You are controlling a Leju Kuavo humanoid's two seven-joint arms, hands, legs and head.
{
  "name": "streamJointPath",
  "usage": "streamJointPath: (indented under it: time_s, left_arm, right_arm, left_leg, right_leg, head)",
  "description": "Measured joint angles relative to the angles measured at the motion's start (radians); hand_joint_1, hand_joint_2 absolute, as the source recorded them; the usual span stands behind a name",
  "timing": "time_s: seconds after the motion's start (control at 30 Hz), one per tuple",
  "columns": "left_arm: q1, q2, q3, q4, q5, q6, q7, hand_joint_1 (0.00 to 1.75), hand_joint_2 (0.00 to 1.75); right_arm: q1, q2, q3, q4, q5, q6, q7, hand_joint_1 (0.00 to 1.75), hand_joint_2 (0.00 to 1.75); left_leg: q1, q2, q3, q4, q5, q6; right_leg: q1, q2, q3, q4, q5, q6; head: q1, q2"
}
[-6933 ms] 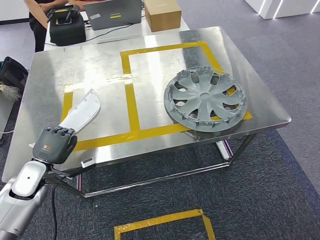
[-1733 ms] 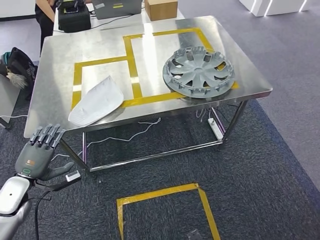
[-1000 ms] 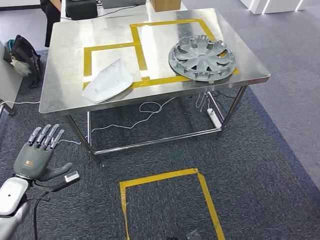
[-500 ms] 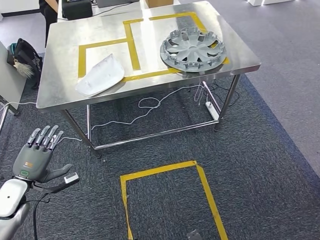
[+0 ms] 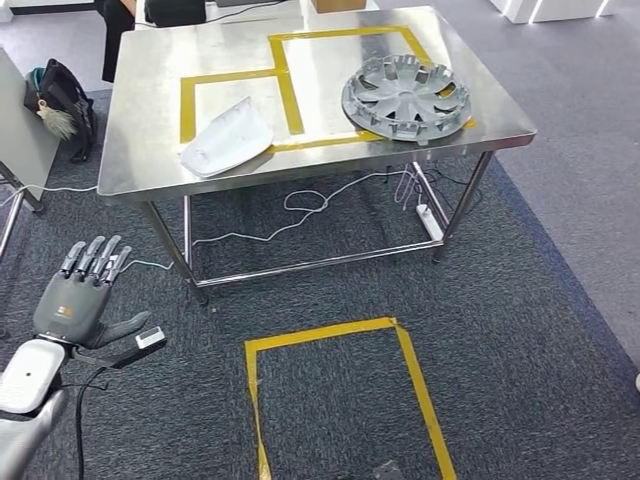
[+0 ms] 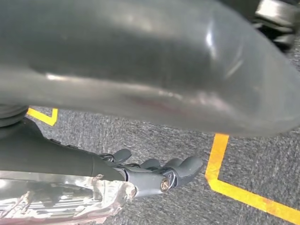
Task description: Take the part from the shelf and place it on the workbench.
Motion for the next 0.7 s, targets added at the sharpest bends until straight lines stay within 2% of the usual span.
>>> streamJointPath:
  time_s: [0.03,0.07,0.13,0.17,0.2,0.23,0.27,0.3,0.33,0.37,0.4,0.43,0.47,0.5,0.53,0.57,0.6,0.63,0.67,0.7]
  left_arm:
    - [-0.006,-0.002,-0.011,0.004,0.000,-0.001,0.007,0.00,0.00]
    - [-0.010,-0.003,-0.019,0.007,0.000,-0.001,0.010,0.00,0.00]
    - [-0.021,-0.006,-0.031,0.011,0.000,-0.001,0.013,0.00,0.00]
    - [-0.028,-0.007,-0.035,0.013,0.000,0.000,0.013,0.00,0.00]
    - [-0.033,-0.008,-0.040,0.014,0.000,0.000,0.013,0.00,0.00]
    - [-0.036,-0.009,-0.044,0.014,0.000,0.001,0.013,0.00,0.00]
    - [-0.037,-0.009,-0.047,0.015,0.000,0.001,0.014,0.00,0.00]
    - [-0.037,-0.009,-0.050,0.016,0.000,0.001,0.014,0.00,0.00]
    - [-0.038,-0.008,-0.052,0.018,0.000,0.001,0.014,0.00,0.00]
    - [-0.040,-0.008,-0.055,0.019,0.000,0.001,0.014,0.00,0.00]
    - [-0.042,-0.009,-0.058,0.021,0.000,0.000,0.014,0.00,0.00]
    - [-0.044,-0.010,-0.061,0.022,0.000,0.000,0.014,0.00,0.00]
    - [-0.044,-0.012,-0.064,0.024,0.000,0.000,0.014,0.00,0.00]
    - [-0.043,-0.013,-0.067,0.026,0.000,0.000,0.015,0.00,0.00]
    - [-0.042,-0.013,-0.070,0.028,0.000,0.000,0.016,0.00,0.00]
    - [-0.042,-0.013,-0.072,0.029,0.000,0.000,0.017,0.00,0.00]
    - [-0.042,-0.013,-0.074,0.030,0.000,0.000,0.019,0.00,0.00]
    - [-0.044,-0.013,-0.076,0.031,0.000,0.000,0.020,0.00,0.00]
    - [-0.045,-0.013,-0.078,0.031,0.000,0.000,0.021,0.00,0.00]
    - [-0.047,-0.014,-0.079,0.031,0.000,0.001,0.022,0.00,0.00]
  right_arm:
    - [0.001,-0.001,0.000,0.000,0.001,0.000,0.000,0.00,0.00]
    - [0.001,-0.003,0.000,0.000,0.002,0.001,0.000,0.00,0.00]
    - [0.002,-0.006,0.000,0.000,0.005,0.003,-0.001,0.00,0.00]
    - [0.002,-0.008,0.000,0.000,0.006,0.004,-0.001,0.00,0.00]
    - [0.003,-0.009,0.000,0.000,0.006,0.005,-0.001,0.00,0.00]
    - [0.003,-0.009,0.000,0.000,0.006,0.005,-0.001,0.00,0.00]
    - [0.004,-0.010,0.000,0.000,0.007,0.006,-0.001,0.00,0.00]
    - [0.005,-0.011,0.000,0.000,0.007,0.006,-0.001,0.00,0.00]
    - [0.005,-0.011,0.000,0.000,0.007,0.006,-0.001,0.00,0.00]
    - [0.006,-0.012,0.000,0.000,0.007,0.006,0.000,0.00,0.00]
    - [0.007,-0.012,0.000,0.000,0.008,0.006,0.000,0.00,0.00]
    - [0.009,-0.013,0.000,0.001,0.008,0.006,0.000,0.00,0.00]
    - [0.011,-0.013,0.000,0.001,0.009,0.006,0.001,0.00,0.00]
    - [0.013,-0.014,0.000,0.001,0.011,0.006,0.002,0.00,0.00]
    - [0.014,-0.014,0.000,0.002,0.013,0.005,0.003,0.00,0.00]
    - [0.014,-0.015,0.000,0.002,0.015,0.005,0.003,0.00,0.00]
    - [0.013,-0.015,0.000,0.002,0.017,0.005,0.003,0.00,0.00]
    - [0.013,-0.015,0.000,0.002,0.019,0.004,0.003,0.00,0.00]
    - [0.013,-0.016,0.000,0.003,0.020,0.003,0.003,0.00,0.00]
    - [0.012,-0.016,0.000,0.004,0.022,0.002,0.004,0.00,0.00]
  left_leg:
    - [0.000,-0.006,-0.003,0.000,0.003,-0.001]
    - [0.000,-0.013,-0.005,0.001,0.006,-0.004]
    - [0.000,-0.030,-0.009,0.002,0.011,-0.010]
    - [0.000,-0.039,-0.012,0.003,0.014,-0.015]
    - [0.000,-0.049,-0.016,0.004,0.019,-0.020]
    - [0.000,-0.058,-0.020,0.004,0.024,-0.027]
    - [0.000,-0.068,-0.024,0.004,0.028,-0.033]
    - [0.000,-0.065,-0.029,0.006,0.027,-0.038]
    - [0.000,-0.051,-0.038,0.020,0.015,-0.044]
    - [0.000,-0.032,-0.056,0.055,-0.010,-0.049]
    - [0.000,-0.009,-0.081,0.112,-0.047,-0.054]
    - [0.001,0.005,-0.112,0.184,-0.085,-0.059]
    - [0.002,0.010,-0.140,0.251,-0.114,-0.063]
    - [0.003,0.012,-0.154,0.293,-0.125,-0.065]
    - [0.004,0.013,-0.150,0.298,-0.116,-0.067]
    - [0.004,0.019,-0.125,0.261,-0.090,-0.068]
    - [0.004,0.033,-0.084,0.196,-0.057,-0.068]
    - [0.002,0.060,-0.040,0.122,-0.032,-0.068]
    - [-0.002,0.084,-0.007,0.063,-0.015,-0.063]
    - [-0.005,0.101,0.011,0.026,-0.010,-0.056]
  right_leg:
    - [0.000,0.001,0.011,-0.010,0.015,-0.001]
    - [-0.001,0.004,0.043,-0.060,0.044,-0.003]
    - [-0.005,0.037,0.134,-0.210,0.099,-0.008]
    - [-0.007,0.054,0.167,-0.264,0.111,-0.010]
    - [-0.009,0.066,0.186,-0.294,0.112,-0.013]
    - [-0.009,0.066,0.191,-0.301,0.109,-0.015]
    - [-0.009,0.056,0.188,-0.301,0.111,-0.020]
    - [-0.010,0.045,0.185,-0.302,0.113,-0.026]
    - [-0.011,0.034,0.182,-0.303,0.117,-0.033]
    - [-0.013,0.022,0.178,-0.305,0.120,-0.040]
    - [-0.012,0.009,0.174,-0.305,0.123,-0.045]
    - [-0.011,-0.004,0.169,-0.305,0.126,-0.049]
    - [-0.010,-0.017,0.164,-0.305,0.128,-0.051]
    - [-0.010,-0.030,0.160,-0.305,0.130,-0.051]
    - [-0.009,-0.042,0.158,-0.305,0.131,-0.051]
    - [-0.010,-0.055,0.156,-0.305,0.132,-0.050]
    - [-0.009,-0.067,0.156,-0.304,0.132,-0.048]
    - [-0.007,-0.078,0.157,-0.304,0.132,-0.045]
    - [-0.003,-0.088,0.157,-0.303,0.132,-0.042]
    - [0.001,-0.099,0.157,-0.302,0.133,-0.037]
  head:
    - [0.000,0.000]
    - [0.000,0.000]
    - [0.000,0.000]
    - [0.000,0.000]
    - [0.000,0.000]
    - [0.000,0.000]
    - [0.000,0.000]
    - [0.000,0.000]
    - [-0.003,0.000]
    - [-0.006,0.000]
    - [-0.009,0.000]
    - [-0.011,0.000]
    - [-0.011,0.000]
    - [-0.011,0.000]
    - [-0.011,0.000]
    - [-0.011,0.000]
    - [-0.012,0.000]
    - [-0.013,0.000]
    - [-0.013,0.000]
    - [-0.014,0.000]
